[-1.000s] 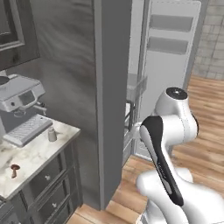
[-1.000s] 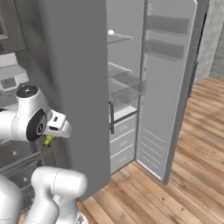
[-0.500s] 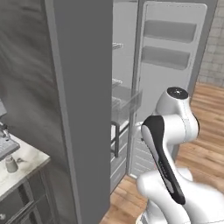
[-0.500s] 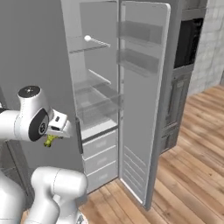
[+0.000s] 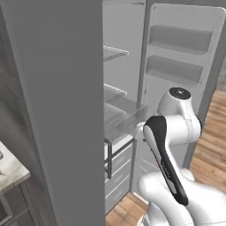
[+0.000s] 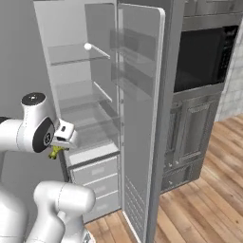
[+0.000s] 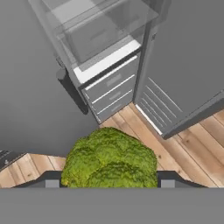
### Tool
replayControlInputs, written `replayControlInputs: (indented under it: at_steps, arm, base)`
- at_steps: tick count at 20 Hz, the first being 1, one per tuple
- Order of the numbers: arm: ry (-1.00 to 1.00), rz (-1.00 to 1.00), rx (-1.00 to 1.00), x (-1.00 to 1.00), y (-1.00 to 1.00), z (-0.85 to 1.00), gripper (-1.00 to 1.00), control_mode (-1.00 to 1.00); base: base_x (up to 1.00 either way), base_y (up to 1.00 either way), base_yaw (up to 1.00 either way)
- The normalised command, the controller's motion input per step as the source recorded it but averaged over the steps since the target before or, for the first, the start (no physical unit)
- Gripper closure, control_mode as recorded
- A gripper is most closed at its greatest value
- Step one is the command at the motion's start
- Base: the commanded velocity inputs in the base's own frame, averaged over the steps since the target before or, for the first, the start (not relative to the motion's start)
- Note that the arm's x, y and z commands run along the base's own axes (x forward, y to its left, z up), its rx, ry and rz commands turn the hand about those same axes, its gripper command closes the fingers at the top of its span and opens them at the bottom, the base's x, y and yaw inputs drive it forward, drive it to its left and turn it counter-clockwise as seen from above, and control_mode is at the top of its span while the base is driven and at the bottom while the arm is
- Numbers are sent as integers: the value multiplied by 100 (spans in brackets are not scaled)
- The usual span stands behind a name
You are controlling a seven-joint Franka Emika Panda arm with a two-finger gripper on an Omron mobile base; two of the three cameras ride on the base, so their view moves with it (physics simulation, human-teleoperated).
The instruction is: Place the broccoli and mushroom inside the fridge drawer. Close the drawer after placing the vegetables.
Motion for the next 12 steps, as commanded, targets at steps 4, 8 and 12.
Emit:
replayControlInputs:
  at_steps: [4,8,12]
  arm:
    - [0,0,0,0,0,0,100,100]
    - [0,0,0,0,0,0,100,100]
    - [0,0,0,0,0,0,100,100]
  base:
    - [44,-33,33]
    - [52,-16,35]
    - [56,-21,36]
